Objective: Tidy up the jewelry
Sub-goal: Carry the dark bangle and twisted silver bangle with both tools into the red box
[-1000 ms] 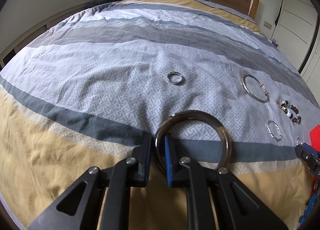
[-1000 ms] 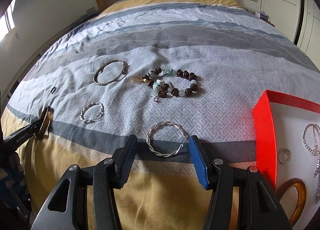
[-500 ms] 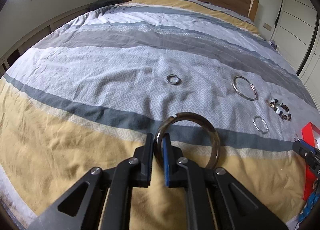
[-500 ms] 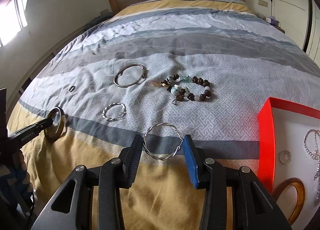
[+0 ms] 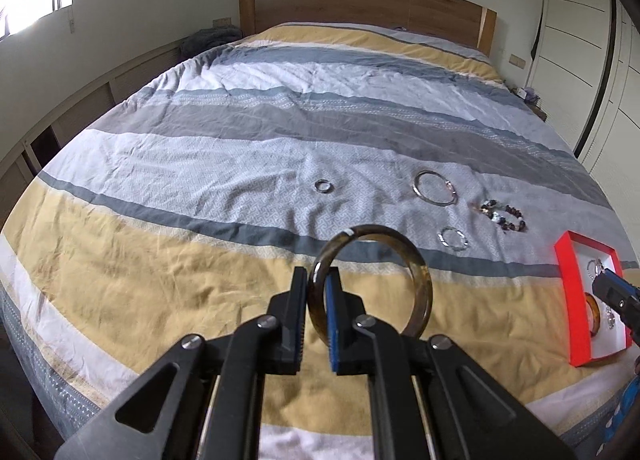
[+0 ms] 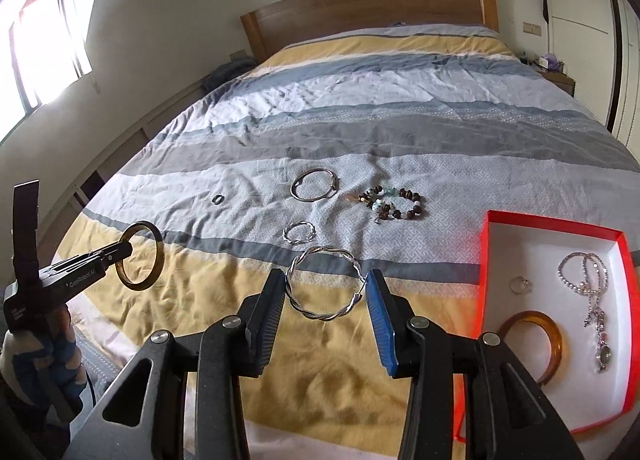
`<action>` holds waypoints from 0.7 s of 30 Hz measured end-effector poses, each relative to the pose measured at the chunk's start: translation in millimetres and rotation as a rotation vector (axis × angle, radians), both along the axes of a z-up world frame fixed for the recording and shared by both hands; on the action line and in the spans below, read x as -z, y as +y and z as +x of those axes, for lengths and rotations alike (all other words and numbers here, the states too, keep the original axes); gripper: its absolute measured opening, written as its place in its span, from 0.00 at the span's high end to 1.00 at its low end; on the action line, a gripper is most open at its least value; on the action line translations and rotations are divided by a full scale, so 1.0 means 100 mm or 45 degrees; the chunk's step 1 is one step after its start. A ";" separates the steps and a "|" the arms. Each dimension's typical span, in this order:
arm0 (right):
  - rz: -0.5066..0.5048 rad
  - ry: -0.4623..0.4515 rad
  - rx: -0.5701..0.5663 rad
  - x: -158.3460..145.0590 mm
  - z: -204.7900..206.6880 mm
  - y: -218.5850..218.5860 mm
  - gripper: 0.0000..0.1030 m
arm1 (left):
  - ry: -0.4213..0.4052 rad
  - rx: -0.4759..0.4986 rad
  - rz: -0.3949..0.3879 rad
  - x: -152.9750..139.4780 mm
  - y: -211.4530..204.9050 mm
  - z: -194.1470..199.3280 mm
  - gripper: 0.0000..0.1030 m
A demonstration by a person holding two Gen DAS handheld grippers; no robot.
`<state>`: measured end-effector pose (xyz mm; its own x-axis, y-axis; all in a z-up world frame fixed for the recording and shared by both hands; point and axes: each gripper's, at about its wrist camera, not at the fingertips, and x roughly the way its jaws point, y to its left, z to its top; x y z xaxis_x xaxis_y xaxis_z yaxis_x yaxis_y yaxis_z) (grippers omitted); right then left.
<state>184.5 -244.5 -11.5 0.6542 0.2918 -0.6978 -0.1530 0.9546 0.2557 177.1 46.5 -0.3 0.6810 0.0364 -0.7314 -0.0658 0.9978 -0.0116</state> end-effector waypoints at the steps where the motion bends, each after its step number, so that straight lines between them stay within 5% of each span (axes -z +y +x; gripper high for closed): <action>1: 0.003 -0.009 0.006 -0.05 -0.07 -0.04 0.60 | -0.005 0.016 0.001 -0.05 -0.06 -0.04 0.92; 11: -0.006 -0.047 0.185 -0.24 -0.71 -0.84 0.60 | -0.021 0.272 -0.042 -0.31 -1.06 -0.23 0.92; 21: -0.051 0.006 0.365 -0.03 -0.79 -1.73 0.60 | 0.033 0.567 -0.021 -0.15 -2.40 -0.01 0.92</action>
